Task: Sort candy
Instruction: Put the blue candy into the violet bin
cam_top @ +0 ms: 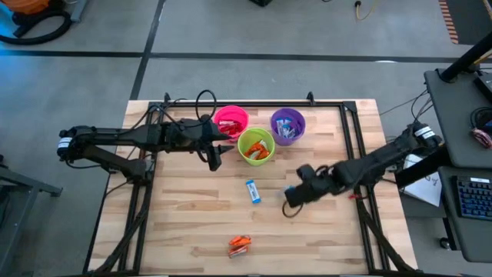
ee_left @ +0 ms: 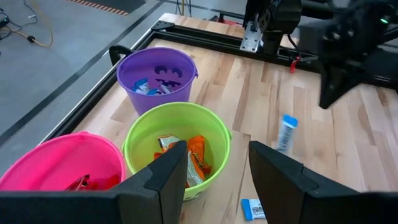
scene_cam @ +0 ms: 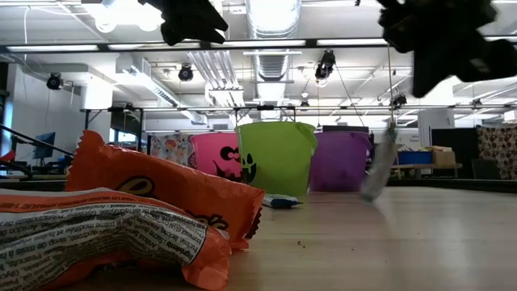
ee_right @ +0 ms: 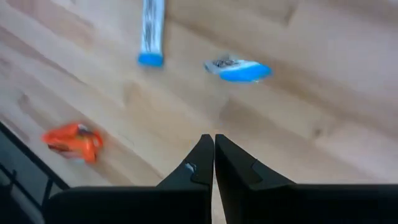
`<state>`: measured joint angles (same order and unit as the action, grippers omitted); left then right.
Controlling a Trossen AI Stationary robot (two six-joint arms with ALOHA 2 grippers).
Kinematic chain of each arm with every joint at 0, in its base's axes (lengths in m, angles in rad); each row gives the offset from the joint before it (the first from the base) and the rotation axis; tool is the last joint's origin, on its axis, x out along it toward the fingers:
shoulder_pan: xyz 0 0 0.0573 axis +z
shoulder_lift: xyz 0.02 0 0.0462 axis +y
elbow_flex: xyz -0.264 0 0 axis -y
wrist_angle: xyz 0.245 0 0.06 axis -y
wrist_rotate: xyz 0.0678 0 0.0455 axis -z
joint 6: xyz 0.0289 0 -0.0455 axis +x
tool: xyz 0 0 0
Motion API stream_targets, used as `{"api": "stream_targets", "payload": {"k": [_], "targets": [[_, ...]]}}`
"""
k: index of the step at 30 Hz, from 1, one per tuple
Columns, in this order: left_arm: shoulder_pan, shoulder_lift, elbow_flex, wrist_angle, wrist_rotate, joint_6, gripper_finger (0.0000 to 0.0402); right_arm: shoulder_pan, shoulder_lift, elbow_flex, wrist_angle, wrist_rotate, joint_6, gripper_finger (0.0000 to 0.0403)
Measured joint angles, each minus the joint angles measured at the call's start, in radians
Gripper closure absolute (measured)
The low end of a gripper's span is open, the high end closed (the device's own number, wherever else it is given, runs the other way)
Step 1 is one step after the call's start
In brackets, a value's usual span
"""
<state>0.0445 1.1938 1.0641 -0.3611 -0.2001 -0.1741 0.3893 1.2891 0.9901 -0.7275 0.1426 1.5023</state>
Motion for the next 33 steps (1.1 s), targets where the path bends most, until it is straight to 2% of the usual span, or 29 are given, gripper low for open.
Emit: {"api": "stream_targets", "payload": {"k": [4, 9, 17, 21, 26, 30, 33], "targets": [[0.000, 0.000, 0.000, 0.000, 0.000, 0.000, 0.0247, -0.074, -0.020, 0.000, 0.000, 0.000, -0.088, 0.0395], [0.000, 0.000, 0.000, 0.000, 0.000, 0.000, 0.0247, -0.143, 0.016, 0.000, 0.000, -0.008, -0.240, 0.0394], [0.000, 0.000, 0.000, -0.001, 0.000, -0.003, 0.0247, -0.174, 0.158, 0.000, 0.030, 0.024, -0.876, 0.0386], [-0.007, -0.004, 0.000, -0.009, 0.006, -0.039, 0.0247, -0.172, 0.200, -0.003, 0.145, 0.043, -1.109, 0.0373], [-0.046, -0.021, 0.000, -0.017, 0.030, -0.097, 0.0247, -0.183, 0.196, -0.070, 0.333, 0.041, -1.171, 0.0355], [-0.089, -0.036, 0.000, -0.016, 0.028, -0.108, 0.0248, -0.188, 0.138, -0.198, 0.488, 0.047, -1.174, 0.0340], [-0.101, -0.042, 0.000, -0.014, 0.027, -0.108, 0.0249, -0.187, 0.106, -0.293, 0.561, 0.092, -1.174, 0.0335]]}}
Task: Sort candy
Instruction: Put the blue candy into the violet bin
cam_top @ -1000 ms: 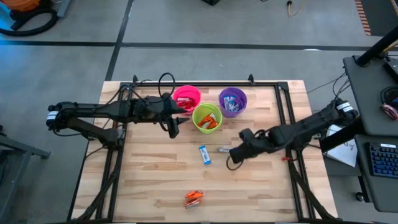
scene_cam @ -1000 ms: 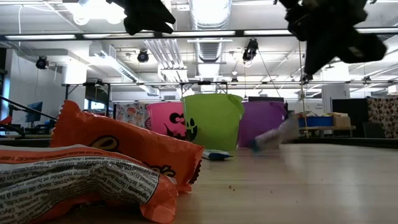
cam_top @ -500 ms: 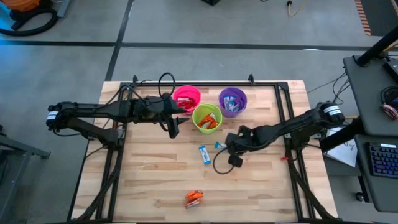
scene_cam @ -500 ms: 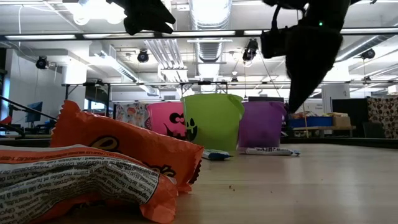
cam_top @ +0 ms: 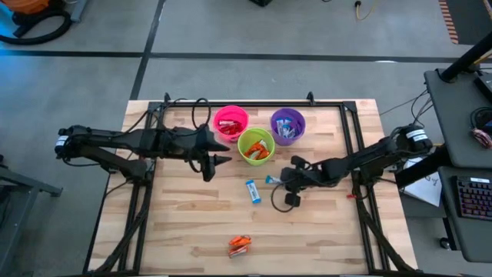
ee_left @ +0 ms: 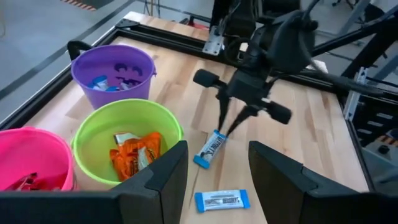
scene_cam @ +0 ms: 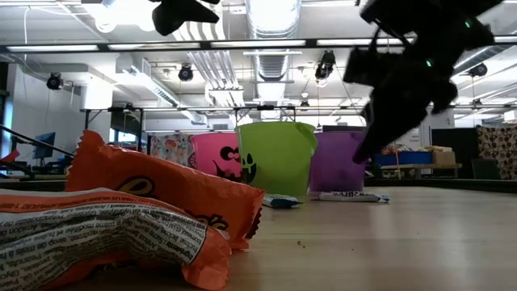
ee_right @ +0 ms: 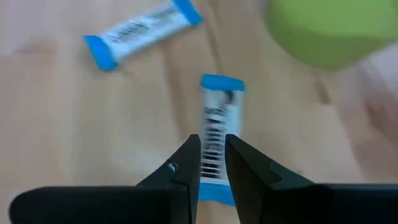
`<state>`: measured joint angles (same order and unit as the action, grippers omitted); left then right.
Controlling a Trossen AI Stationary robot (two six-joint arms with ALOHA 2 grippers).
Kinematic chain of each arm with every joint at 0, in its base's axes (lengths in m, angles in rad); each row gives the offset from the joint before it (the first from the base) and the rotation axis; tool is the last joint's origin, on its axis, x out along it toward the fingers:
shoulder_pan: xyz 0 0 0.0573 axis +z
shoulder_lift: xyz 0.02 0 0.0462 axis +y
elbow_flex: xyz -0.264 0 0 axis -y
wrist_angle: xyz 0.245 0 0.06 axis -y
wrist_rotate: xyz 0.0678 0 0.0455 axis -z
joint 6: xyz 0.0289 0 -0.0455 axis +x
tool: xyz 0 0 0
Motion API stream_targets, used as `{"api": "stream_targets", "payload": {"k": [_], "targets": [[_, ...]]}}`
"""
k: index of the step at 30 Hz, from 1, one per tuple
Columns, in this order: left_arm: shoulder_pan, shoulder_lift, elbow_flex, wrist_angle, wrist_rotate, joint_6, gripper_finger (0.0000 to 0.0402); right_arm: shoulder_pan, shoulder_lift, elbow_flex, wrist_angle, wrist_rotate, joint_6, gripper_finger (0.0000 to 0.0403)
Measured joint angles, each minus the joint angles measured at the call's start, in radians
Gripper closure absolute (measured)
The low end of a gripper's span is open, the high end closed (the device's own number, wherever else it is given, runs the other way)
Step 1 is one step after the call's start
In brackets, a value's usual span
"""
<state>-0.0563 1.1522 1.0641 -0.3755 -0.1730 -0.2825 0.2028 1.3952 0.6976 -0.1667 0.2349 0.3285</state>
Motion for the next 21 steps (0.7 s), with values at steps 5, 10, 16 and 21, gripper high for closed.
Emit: {"api": "stream_targets", "payload": {"k": [5, 10, 16, 21], "targets": [[0.001, 0.002, 0.000, 0.005, -0.015, -0.014, 0.0249, -0.001, -0.014, -0.058, 0.026, 0.074, -0.006, 0.0333], [0.001, 0.012, 0.000, 0.060, -0.084, -0.016, 0.0249, -0.001, -0.012, -0.054, 0.020, 0.079, 0.059, 0.0311], [0.001, 0.016, 0.000, 0.105, -0.148, -0.034, 0.0249, -0.009, -0.012, -0.037, 0.024, 0.012, 0.067, 0.0262], [0.002, 0.019, 0.000, 0.114, -0.168, -0.057, 0.0249, -0.009, 0.019, -0.056, 0.030, -0.002, 0.063, 0.0233]]}}
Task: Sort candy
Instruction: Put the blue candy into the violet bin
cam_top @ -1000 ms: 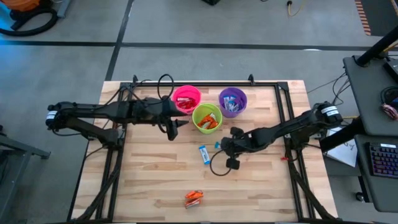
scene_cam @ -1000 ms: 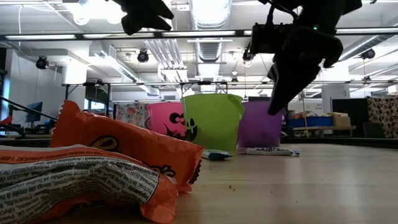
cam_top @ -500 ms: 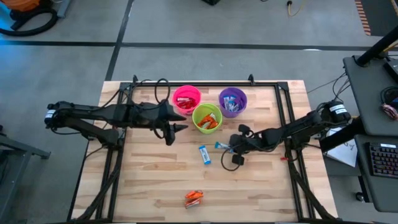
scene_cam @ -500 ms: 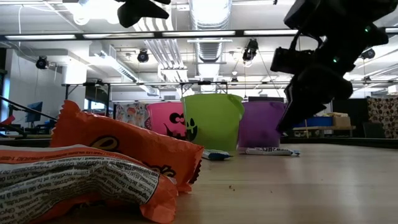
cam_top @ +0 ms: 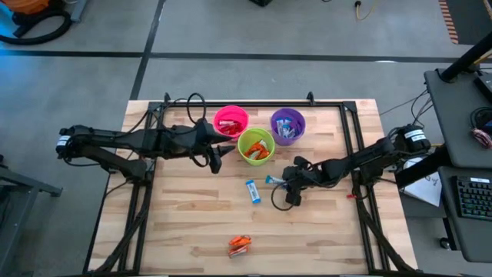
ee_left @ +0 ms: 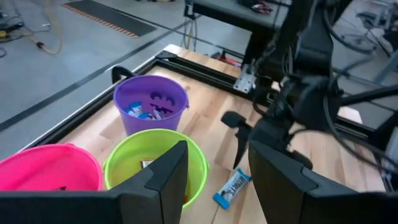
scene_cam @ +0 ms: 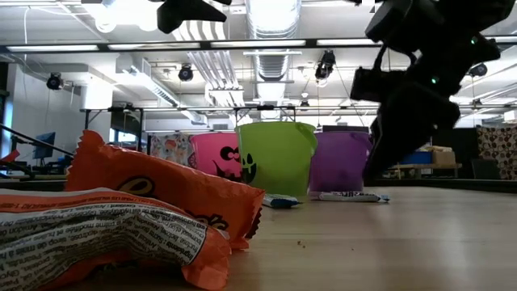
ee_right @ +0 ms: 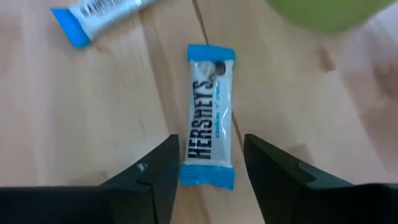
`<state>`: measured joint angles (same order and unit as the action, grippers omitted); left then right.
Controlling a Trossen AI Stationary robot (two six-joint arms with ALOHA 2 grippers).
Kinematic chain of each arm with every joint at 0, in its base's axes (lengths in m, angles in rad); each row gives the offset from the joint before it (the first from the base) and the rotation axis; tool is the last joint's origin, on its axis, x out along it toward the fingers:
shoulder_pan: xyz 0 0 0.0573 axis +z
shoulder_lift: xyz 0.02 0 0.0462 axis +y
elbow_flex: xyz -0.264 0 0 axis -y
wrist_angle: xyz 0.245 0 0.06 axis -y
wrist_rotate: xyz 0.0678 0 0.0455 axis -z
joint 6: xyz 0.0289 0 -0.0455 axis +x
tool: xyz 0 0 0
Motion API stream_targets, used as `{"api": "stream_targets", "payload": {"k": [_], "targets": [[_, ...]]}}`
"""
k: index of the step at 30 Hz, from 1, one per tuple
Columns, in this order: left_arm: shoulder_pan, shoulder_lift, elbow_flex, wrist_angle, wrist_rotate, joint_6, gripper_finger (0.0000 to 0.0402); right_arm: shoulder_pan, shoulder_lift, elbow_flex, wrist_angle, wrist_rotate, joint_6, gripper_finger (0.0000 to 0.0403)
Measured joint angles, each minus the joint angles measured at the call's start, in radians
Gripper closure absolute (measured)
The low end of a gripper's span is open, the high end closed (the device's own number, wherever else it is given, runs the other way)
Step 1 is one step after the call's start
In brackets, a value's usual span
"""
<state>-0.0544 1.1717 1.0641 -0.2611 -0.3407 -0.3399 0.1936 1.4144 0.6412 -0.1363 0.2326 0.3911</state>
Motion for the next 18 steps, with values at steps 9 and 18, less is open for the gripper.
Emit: {"api": "stream_targets", "payload": {"k": [9, 18], "targets": [[0.000, 0.000, 0.000, 0.009, -0.029, -0.044, 0.0249, 0.000, 0.087, -0.043, 0.129, -0.054, -0.012, 0.0222], [0.000, 0.003, 0.000, 0.017, -0.046, -0.071, 0.0249, -0.004, 0.130, -0.046, 0.177, -0.074, 0.002, 0.0331]]}}
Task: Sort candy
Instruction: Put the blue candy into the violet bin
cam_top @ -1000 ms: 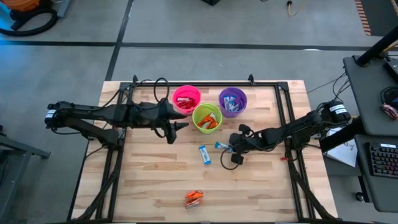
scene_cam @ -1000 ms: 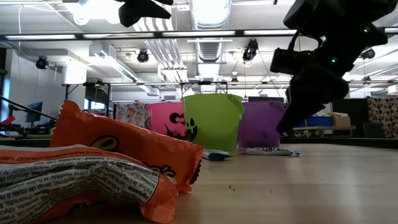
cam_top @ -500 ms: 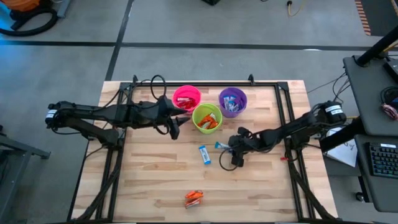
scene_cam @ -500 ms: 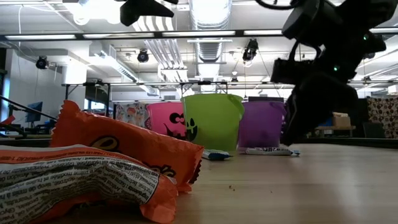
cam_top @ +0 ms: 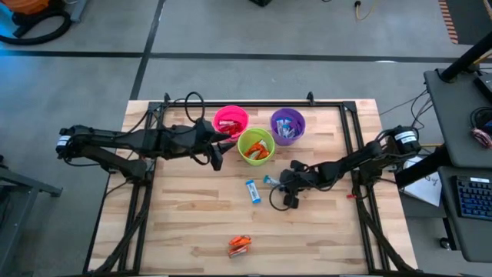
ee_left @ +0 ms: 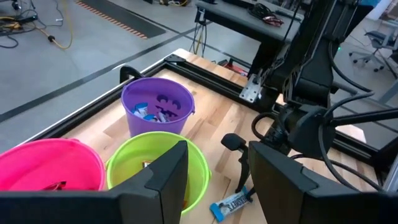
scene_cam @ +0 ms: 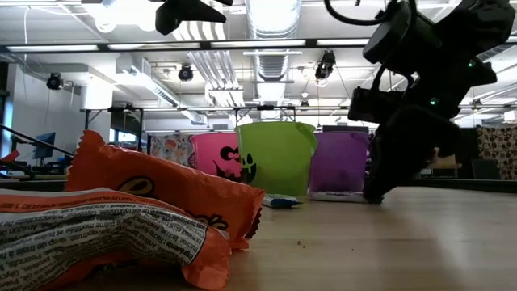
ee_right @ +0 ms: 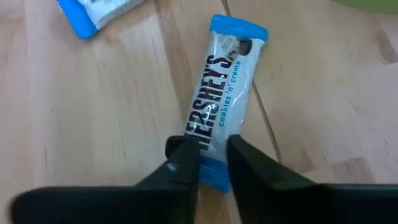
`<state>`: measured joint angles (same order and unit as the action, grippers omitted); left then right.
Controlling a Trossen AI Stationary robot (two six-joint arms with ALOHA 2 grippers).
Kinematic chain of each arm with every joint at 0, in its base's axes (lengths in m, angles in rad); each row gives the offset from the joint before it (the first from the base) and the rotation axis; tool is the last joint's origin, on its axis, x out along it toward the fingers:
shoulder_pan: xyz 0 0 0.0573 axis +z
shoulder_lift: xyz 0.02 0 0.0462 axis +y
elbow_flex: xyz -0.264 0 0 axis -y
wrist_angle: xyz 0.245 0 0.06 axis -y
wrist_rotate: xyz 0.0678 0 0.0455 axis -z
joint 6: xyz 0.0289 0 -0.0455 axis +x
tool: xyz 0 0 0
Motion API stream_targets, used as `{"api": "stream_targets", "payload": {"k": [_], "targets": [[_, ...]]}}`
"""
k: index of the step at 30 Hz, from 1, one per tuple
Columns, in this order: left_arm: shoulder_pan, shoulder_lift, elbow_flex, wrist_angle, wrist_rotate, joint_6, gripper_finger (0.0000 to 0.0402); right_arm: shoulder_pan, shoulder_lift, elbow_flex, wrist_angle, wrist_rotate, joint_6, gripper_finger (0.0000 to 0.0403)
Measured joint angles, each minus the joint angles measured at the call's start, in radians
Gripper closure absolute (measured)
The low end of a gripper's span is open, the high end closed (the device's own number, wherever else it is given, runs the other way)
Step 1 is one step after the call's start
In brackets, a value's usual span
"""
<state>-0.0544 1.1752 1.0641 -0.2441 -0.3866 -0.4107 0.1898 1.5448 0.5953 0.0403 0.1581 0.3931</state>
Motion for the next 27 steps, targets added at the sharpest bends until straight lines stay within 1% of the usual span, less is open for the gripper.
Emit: {"api": "stream_targets", "payload": {"k": [3, 5, 13, 18, 27], "targets": [[0.000, 0.000, 0.000, -0.001, 0.000, -0.001, 0.0249, 0.000, 0.000, 0.000, 0.003, 0.003, -0.001, 0.0379], [0.000, 0.000, 0.000, 0.000, 0.000, -0.001, 0.0249, 0.000, 0.000, 0.000, 0.003, 0.002, -0.001, 0.0388], [0.000, 0.000, 0.000, -0.001, 0.000, -0.001, 0.0249, 0.001, -0.024, -0.003, -0.003, -0.005, -0.002, 0.0394], [0.000, 0.000, 0.000, -0.002, 0.000, -0.001, 0.0249, 0.002, -0.085, -0.006, -0.034, -0.007, -0.004, 0.0395], [0.000, 0.000, 0.000, -0.009, 0.002, 0.000, 0.0249, 0.003, -0.239, -0.005, -0.108, 0.040, -0.008, 0.0395]]}}
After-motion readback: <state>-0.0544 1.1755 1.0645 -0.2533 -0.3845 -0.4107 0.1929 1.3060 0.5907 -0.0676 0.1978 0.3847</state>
